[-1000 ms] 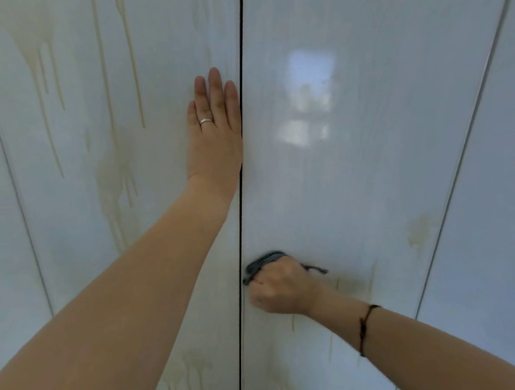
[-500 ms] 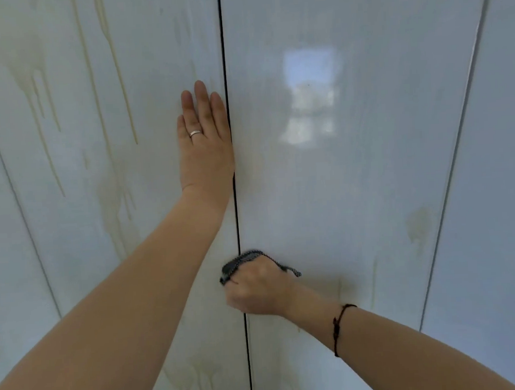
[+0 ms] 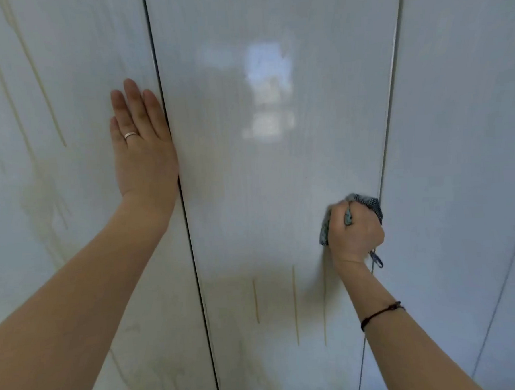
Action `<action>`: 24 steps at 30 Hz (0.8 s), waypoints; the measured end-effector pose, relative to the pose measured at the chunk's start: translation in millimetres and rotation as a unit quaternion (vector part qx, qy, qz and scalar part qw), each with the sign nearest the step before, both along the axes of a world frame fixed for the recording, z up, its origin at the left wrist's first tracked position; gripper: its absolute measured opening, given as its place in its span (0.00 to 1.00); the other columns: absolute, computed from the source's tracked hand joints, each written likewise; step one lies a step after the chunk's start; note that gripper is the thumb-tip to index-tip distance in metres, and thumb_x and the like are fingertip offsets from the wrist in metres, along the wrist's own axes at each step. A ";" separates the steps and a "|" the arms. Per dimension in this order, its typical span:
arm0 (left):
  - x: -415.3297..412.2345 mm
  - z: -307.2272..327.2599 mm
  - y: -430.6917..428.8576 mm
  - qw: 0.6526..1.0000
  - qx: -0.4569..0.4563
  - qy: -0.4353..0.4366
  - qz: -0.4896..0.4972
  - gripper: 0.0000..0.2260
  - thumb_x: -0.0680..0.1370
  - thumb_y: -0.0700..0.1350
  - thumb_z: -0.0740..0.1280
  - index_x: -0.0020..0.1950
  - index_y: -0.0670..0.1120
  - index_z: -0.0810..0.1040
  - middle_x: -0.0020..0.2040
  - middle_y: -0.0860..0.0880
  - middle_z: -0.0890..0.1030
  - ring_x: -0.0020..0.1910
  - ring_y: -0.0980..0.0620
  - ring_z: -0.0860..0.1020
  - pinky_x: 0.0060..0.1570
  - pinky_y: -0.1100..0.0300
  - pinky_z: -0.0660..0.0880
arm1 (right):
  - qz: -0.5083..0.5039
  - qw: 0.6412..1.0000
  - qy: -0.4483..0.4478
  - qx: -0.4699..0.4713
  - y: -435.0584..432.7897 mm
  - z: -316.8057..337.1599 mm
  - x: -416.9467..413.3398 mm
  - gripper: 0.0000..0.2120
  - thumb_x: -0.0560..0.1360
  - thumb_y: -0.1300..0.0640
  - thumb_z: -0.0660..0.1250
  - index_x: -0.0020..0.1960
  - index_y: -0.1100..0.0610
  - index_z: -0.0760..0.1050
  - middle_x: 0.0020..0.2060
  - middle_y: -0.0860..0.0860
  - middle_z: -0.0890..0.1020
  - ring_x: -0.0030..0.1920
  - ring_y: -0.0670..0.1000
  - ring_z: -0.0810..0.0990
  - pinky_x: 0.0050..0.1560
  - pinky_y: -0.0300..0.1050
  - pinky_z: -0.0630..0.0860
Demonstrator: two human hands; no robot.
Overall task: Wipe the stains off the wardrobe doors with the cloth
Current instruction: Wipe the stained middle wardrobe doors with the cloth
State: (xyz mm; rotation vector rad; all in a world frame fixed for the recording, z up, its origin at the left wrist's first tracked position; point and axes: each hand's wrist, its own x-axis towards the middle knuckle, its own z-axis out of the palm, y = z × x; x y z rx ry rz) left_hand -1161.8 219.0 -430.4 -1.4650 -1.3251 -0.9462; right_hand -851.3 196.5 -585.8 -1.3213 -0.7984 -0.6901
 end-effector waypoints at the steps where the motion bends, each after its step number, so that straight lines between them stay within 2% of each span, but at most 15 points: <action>1: 0.3 -0.1 0.0 1.000 0.000 -0.006 -0.005 0.26 0.83 0.32 0.48 0.78 0.31 0.38 0.78 0.29 0.46 0.77 0.29 0.51 0.75 0.39 0.59 | 0.006 1.000 -0.018 -0.004 0.2 -16.0 -17.5 0.20 0.77 0.55 0.61 0.26 0.52 0.65 0.22 0.48 0.68 0.23 0.51 0.66 0.27 0.40 0.57; 3: -1.7 -2.1 3.7 1.000 0.003 -0.005 -0.012 0.26 0.83 0.32 0.48 0.78 0.31 0.38 0.78 0.29 0.47 0.77 0.29 0.51 0.75 0.39 0.59 | 0.042 0.984 -0.175 0.006 1.8 -34.0 -58.1 0.19 0.74 0.58 0.67 0.26 0.52 0.68 0.22 0.49 0.70 0.23 0.52 0.68 0.25 0.42 0.60; 5: -3.6 -2.3 3.7 0.999 -0.002 -0.016 -0.028 0.25 0.83 0.32 0.47 0.78 0.32 0.39 0.78 0.29 0.47 0.77 0.29 0.51 0.75 0.38 0.59 | 0.095 0.935 -0.341 0.037 7.3 -19.6 -91.3 0.17 0.71 0.59 0.71 0.27 0.52 0.69 0.23 0.50 0.71 0.25 0.53 0.69 0.26 0.45 0.65; 7: -2.6 -3.3 0.8 0.999 -0.014 -0.020 -0.046 0.25 0.83 0.32 0.46 0.78 0.32 0.39 0.78 0.28 0.46 0.77 0.28 0.50 0.75 0.37 0.57 | 0.115 0.902 -0.412 0.065 11.2 22.9 -101.5 0.18 0.71 0.59 0.71 0.27 0.53 0.67 0.24 0.50 0.70 0.25 0.52 0.69 0.26 0.45 0.66; 9: -3.3 -2.6 -0.9 0.999 -0.018 -0.015 -0.046 0.24 0.83 0.31 0.44 0.78 0.32 0.39 0.78 0.28 0.45 0.77 0.27 0.49 0.75 0.36 0.56 | 0.083 0.908 -0.408 0.056 12.4 63.8 -84.4 0.17 0.71 0.58 0.70 0.26 0.52 0.67 0.23 0.50 0.71 0.25 0.52 0.71 0.26 0.44 0.65; 11: -1.9 -4.9 -2.2 0.998 -0.023 -0.021 -0.048 0.24 0.84 0.32 0.43 0.78 0.32 0.39 0.78 0.28 0.45 0.77 0.27 0.48 0.75 0.36 0.56 | 0.025 0.936 -0.346 0.056 9.4 86.1 -48.1 0.17 0.71 0.57 0.69 0.27 0.52 0.68 0.23 0.50 0.72 0.25 0.53 0.71 0.26 0.43 0.60; 14: 3.0 -11.4 -0.6 0.999 -0.031 -0.022 -0.037 0.23 0.84 0.32 0.43 0.78 0.31 0.39 0.78 0.28 0.46 0.77 0.28 0.50 0.75 0.38 0.57 | -0.021 0.982 -0.183 0.047 5.5 71.9 -0.7 0.18 0.73 0.57 0.65 0.27 0.52 0.64 0.22 0.48 0.67 0.24 0.51 0.67 0.29 0.39 0.52; 16: 0.6 -8.0 1.6 1.000 -0.020 0.000 -0.017 0.24 0.84 0.32 0.44 0.78 0.30 0.39 0.78 0.28 0.46 0.77 0.29 0.51 0.75 0.40 0.58 | -0.011 0.999 -0.040 0.030 6.4 49.1 2.0 0.19 0.75 0.55 0.61 0.27 0.51 0.60 0.22 0.46 0.63 0.23 0.51 0.63 0.30 0.39 0.52; 18: -2.6 -3.6 3.9 0.999 -0.014 -0.012 -0.028 0.24 0.84 0.32 0.45 0.78 0.30 0.38 0.78 0.29 0.46 0.78 0.29 0.50 0.75 0.40 0.58 | 0.005 0.999 0.041 0.015 4.2 13.9 -2.1 0.20 0.77 0.53 0.59 0.26 0.52 0.61 0.21 0.47 0.64 0.22 0.52 0.63 0.28 0.39 0.56; 20: -0.8 -2.4 3.3 0.999 -0.013 -0.023 -0.028 0.25 0.84 0.32 0.46 0.78 0.31 0.38 0.78 0.29 0.46 0.78 0.30 0.50 0.75 0.40 0.58 | 0.009 1.000 0.017 -0.004 2.2 -28.0 -16.8 0.21 0.78 0.52 0.59 0.26 0.53 0.65 0.21 0.49 0.68 0.21 0.53 0.67 0.23 0.42 0.63; 21: 0.1 -4.3 1.6 0.999 -0.019 -0.027 -0.026 0.25 0.84 0.32 0.46 0.78 0.31 0.38 0.78 0.29 0.45 0.78 0.29 0.50 0.75 0.40 0.58 | 0.017 0.999 -0.028 -0.003 1.3 -48.3 -29.6 0.21 0.78 0.54 0.60 0.26 0.53 0.67 0.21 0.50 0.69 0.21 0.53 0.68 0.22 0.43 0.65; 22: 0.1 -5.1 1.4 0.999 -0.023 -0.022 -0.025 0.25 0.83 0.32 0.46 0.77 0.31 0.38 0.78 0.29 0.45 0.78 0.29 0.50 0.75 0.40 0.58 | 0.039 0.994 -0.097 0.012 1.5 -60.1 -47.4 0.20 0.77 0.57 0.63 0.26 0.53 0.67 0.22 0.50 0.69 0.22 0.52 0.68 0.22 0.44 0.66; 24: -2.6 -6.2 -0.3 0.999 -0.026 -0.016 -0.023 0.24 0.83 0.31 0.43 0.78 0.31 0.38 0.78 0.29 0.45 0.78 0.29 0.50 0.76 0.40 0.58 | 0.099 0.958 -0.265 0.046 2.6 -49.0 -85.1 0.19 0.73 0.60 0.69 0.26 0.53 0.68 0.23 0.50 0.69 0.23 0.52 0.68 0.24 0.45 0.68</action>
